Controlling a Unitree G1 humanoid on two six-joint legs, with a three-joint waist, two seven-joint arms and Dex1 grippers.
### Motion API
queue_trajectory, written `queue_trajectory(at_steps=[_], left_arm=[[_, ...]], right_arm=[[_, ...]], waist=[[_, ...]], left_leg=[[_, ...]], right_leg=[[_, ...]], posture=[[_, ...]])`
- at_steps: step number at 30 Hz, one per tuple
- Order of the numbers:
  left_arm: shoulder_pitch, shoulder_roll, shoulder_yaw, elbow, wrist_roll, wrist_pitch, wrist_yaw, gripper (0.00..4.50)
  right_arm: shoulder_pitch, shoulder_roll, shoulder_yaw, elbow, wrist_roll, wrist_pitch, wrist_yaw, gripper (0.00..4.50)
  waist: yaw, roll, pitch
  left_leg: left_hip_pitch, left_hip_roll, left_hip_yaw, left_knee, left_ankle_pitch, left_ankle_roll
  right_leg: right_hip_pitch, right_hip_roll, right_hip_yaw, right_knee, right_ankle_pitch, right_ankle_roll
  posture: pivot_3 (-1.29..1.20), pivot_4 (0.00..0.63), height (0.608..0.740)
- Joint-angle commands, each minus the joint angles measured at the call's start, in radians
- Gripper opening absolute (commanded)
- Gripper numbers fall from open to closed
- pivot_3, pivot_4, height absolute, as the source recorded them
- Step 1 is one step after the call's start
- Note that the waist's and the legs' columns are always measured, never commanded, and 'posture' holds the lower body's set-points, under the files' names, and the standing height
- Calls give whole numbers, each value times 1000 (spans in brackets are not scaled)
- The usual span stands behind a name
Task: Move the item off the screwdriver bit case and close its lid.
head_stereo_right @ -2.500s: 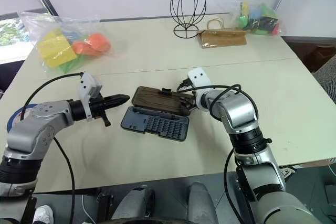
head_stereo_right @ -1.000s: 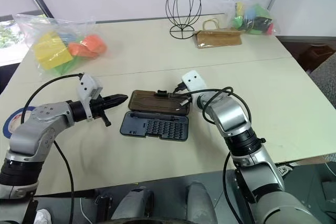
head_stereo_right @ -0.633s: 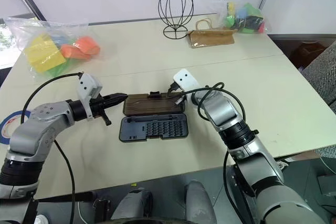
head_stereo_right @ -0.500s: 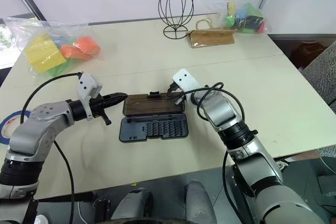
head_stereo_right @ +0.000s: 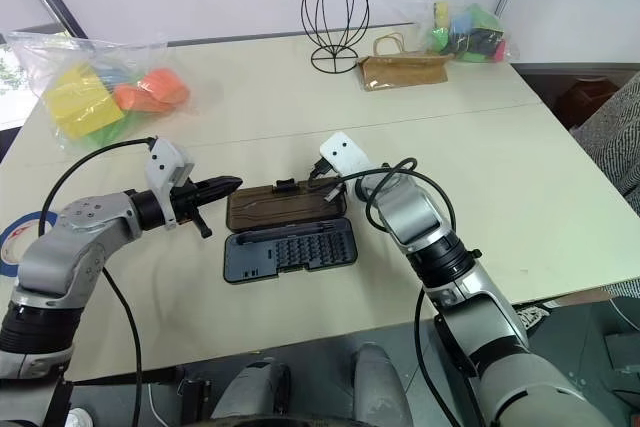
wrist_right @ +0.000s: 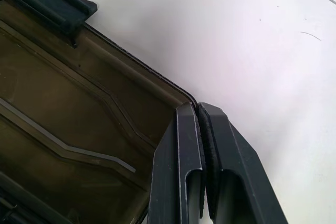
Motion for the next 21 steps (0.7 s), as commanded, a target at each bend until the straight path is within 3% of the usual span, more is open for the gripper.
queue_trajectory(at_steps=[1, 11, 19, 21], left_arm=[[1, 7, 29, -36, -3, -16, 1, 0], [-1, 7, 25, -29, 0, -19, -4, 0], [15, 17, 33, -57, -42, 13, -35, 0], [33, 28, 47, -92, -87, 46, -60, 0]], right_arm=[[5, 17, 24, -25, 17, 8, 36, 28], [15, -2, 11, -23, 8, -38, 58, 28], [20, -40, -40, -57, 17, -66, 89, 3932], [19, -55, -65, -84, 31, -82, 104, 3932]], waist=[[0, 0, 0], [1, 0, 0], [7, 0, 0], [10, 0, 0]], left_leg=[[0, 0, 0, 0, 0, 0], [0, 0, 0, 0, 0, 0], [-1, 0, 0, 0, 0, 0], [-1, 0, 0, 0, 0, 0]], right_leg=[[0, 0, 0, 0, 0, 0], [0, 0, 0, 0, 0, 0], [0, 0, 0, -1, 0, 0], [0, 0, 0, -1, 0, 0]], posture=[[0, 150, 740], [0, 150, 740], [0, 150, 740], [0, 150, 740]])
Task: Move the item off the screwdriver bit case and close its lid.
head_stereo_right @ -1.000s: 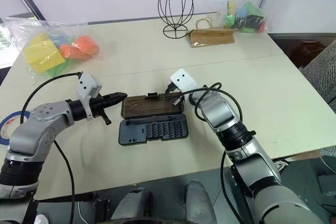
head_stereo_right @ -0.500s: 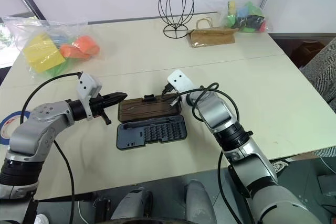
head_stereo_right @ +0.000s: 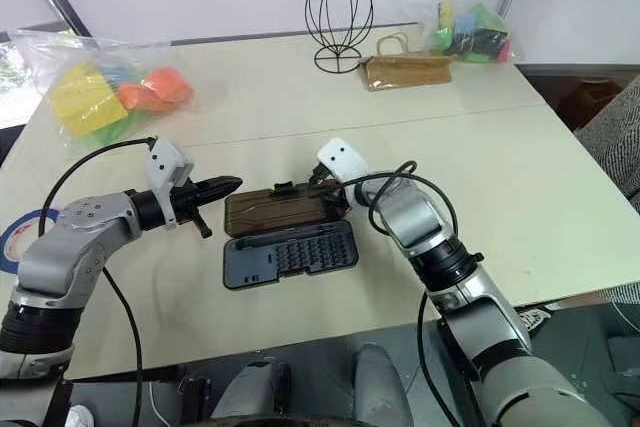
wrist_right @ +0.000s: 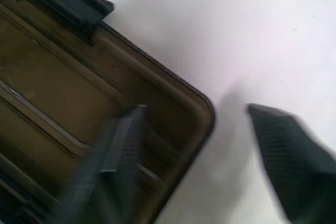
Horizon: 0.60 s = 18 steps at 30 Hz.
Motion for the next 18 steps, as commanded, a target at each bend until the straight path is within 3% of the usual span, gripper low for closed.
queue_trajectory(at_steps=[1, 10, 18], left_arm=[[23, 28, 54, -91, -90, 50, -44, 0], [101, 109, 127, -238, -316, 227, -119, 0], [200, 148, -48, -176, -129, 58, -210, 0]], right_arm=[[-10, -20, -65, -88, 34, -29, 31, 3932], [-23, -31, -197, -198, 146, -8, 80, 3932], [-58, -22, -232, -184, 204, -9, 82, 3932]], waist=[[3, 0, 0], [17, 0, 0], [20, 1, 1]], left_leg=[[0, 0, 0, 0, 0, 0], [-1, 0, 0, 0, 0, 0], [-1, 0, 1, 0, 0, -1]], right_leg=[[0, 0, 0, 0, 0, 0], [-1, 0, 0, 0, 0, 0], [0, 0, 0, -1, 0, 0]], posture=[[0, 150, 740], [0, 150, 740], [0, 150, 740]])
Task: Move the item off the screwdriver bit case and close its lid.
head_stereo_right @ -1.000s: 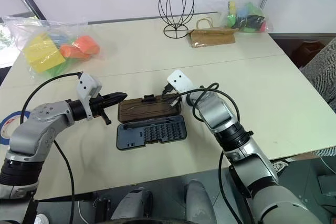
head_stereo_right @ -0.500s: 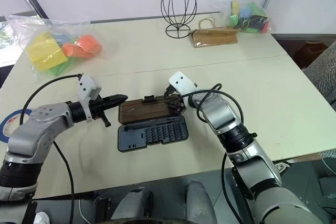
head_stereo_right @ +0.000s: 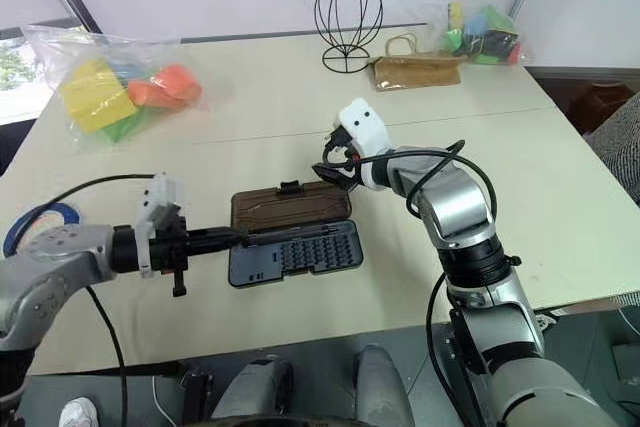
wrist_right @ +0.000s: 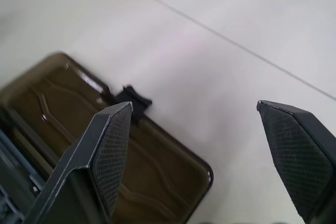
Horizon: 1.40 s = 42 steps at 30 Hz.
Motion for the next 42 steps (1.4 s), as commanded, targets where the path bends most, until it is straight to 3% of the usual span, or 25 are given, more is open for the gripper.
queue_trajectory(at_steps=[1, 9, 13, 27, 40, 42], left_arm=[[13, 6, -77, 54, 109, -116, -40, 0], [-10, -50, -189, 232, 257, -287, -76, 0], [-25, -72, -196, 292, 292, -336, -77, 0], [5, -74, -180, 272, 288, -356, -57, 0], [5, -74, -166, 251, 289, -347, -45, 0], [3, -75, -166, 255, 291, -349, -45, 0]], right_arm=[[-42, -7, -9, -11, 12, -21, 4, 3932], [-137, -61, 91, 70, -6, -9, 66, 3932], [-174, -107, 191, 183, -76, -181, 146, 3932], [-252, 30, 236, 698, -186, -480, 232, 3932], [-242, 57, 235, 784, -261, -549, 270, 3932], [-238, 57, 238, 779, -268, -550, 278, 3427]], waist=[[-1, 0, 0], [0, 0, 0], [-1, 1, 0], [-4, 1, 0], [-4, 1, 0], [-4, 1, 0]], left_leg=[[0, 0, 0, 0, 0, 0], [0, 0, 1, 0, 0, 0], [0, 0, 1, 0, 0, 0], [1, 0, 1, 0, 0, -1], [1, 0, 1, 0, 1, -1], [1, 0, 1, 0, 1, -1]], right_leg=[[0, 0, 0, 0, 0, 0], [0, 0, 0, 0, 0, 0], [1, 0, -1, 0, 0, 0], [1, 0, -1, 0, 0, 0], [1, 0, -1, 0, 0, 0], [1, 0, -1, 0, 0, 0]], posture=[[0, 150, 740], [0, 150, 740], [0, 150, 740], [0, 150, 740], [0, 150, 740], [0, 150, 740]])
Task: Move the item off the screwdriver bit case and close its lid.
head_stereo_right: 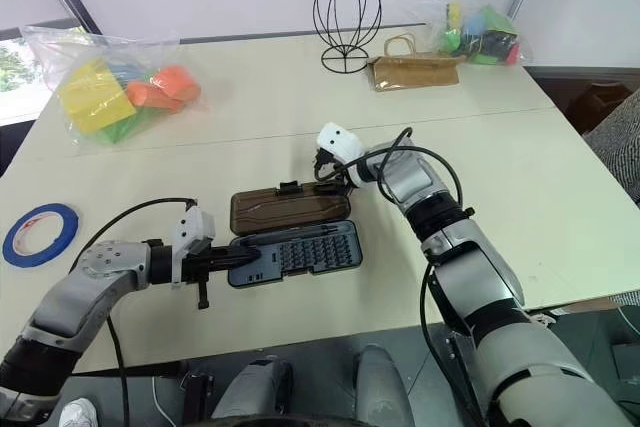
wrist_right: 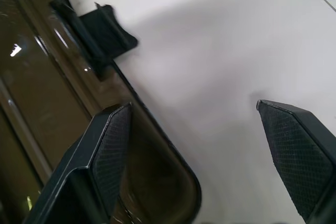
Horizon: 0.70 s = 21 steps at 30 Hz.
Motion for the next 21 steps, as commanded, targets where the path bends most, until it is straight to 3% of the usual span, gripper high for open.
queue_trajectory(at_steps=[1, 6, 8, 21], left_arm=[[9, 8, -1, 13, 30, 16, 10, 0], [3, 10, 3, 17, 34, 14, 9, 0], [-3, 10, 4, 19, 34, 15, 10, 0], [-19, 1, 10, 28, 41, 11, 22, 0]], right_arm=[[-7, 3, -7, -22, -16, -13, 20, 3150], [5, -1, 5, -37, -33, -13, 50, 575], [15, -4, 14, -49, -39, -12, 66, 47], [51, -33, 64, -92, -85, -51, 156, 47]], waist=[[0, 0, 0], [0, 0, -1], [0, 0, -1], [3, 0, -1]], left_leg=[[0, 0, 0, 0, 0, 0], [0, 0, 0, 0, 0, 0], [2, 0, 0, 0, 0, 0], [2, 0, 0, 0, 1, -2]], right_leg=[[0, 0, 0, 0, 0, 0], [0, 0, 0, 1, 0, 0], [2, 0, 0, 1, 0, 0], [2, 0, -1, 1, 0, 0]], posture=[[0, 150, 740], [0, 150, 740], [0, 150, 740], [0, 150, 740]])
